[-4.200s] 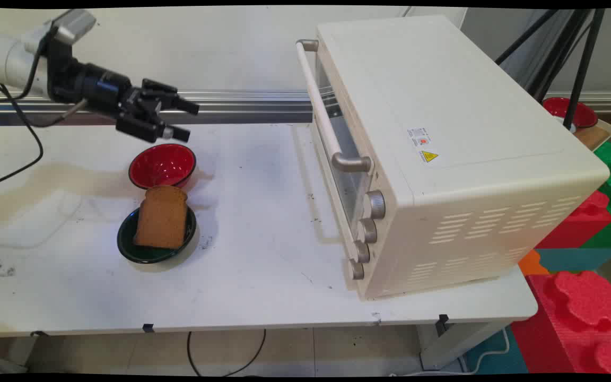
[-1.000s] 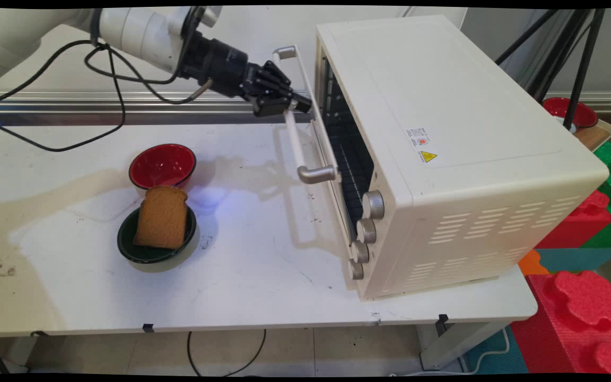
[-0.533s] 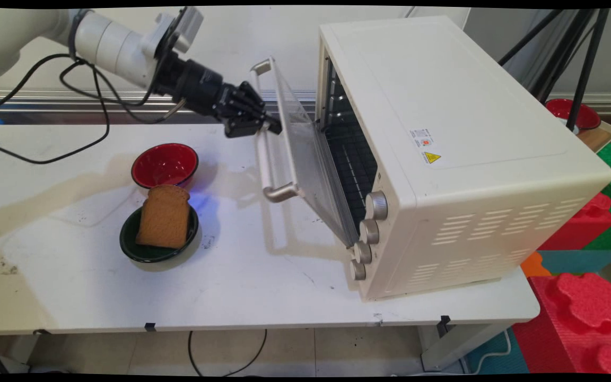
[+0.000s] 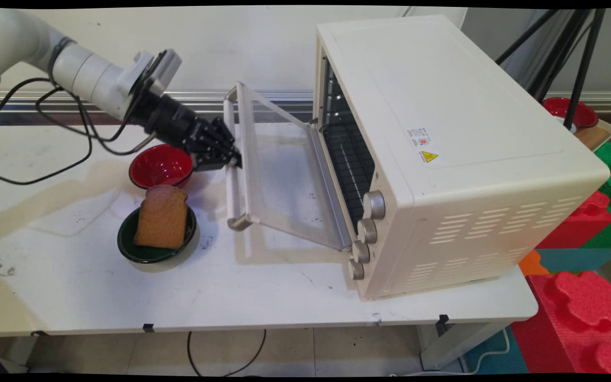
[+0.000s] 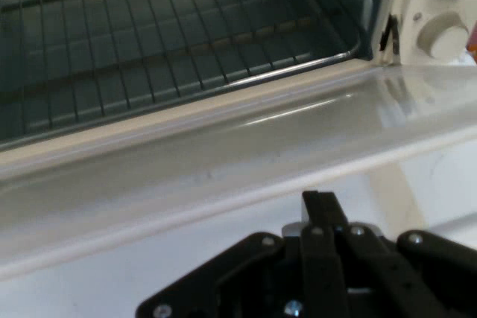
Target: Open the oven
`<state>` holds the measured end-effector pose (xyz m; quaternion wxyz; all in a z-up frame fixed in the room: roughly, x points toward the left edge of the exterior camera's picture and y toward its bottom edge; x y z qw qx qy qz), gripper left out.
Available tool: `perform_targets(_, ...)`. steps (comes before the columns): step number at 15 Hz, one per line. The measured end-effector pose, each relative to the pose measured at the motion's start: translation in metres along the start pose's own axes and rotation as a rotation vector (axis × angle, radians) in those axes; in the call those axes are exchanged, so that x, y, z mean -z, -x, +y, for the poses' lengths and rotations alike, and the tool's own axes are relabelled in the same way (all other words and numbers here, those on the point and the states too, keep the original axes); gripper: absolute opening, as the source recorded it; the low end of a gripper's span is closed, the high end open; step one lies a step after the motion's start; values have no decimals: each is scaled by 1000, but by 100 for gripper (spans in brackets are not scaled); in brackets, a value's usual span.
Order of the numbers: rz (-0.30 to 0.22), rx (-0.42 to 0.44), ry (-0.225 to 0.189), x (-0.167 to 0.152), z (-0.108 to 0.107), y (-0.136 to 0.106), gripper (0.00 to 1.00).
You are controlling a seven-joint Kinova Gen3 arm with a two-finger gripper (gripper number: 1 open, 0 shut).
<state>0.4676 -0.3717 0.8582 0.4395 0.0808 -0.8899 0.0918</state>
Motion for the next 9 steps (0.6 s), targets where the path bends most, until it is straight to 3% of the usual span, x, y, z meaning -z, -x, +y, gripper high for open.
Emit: perform_targets(9,-98,-19,23,11,24,61,0)
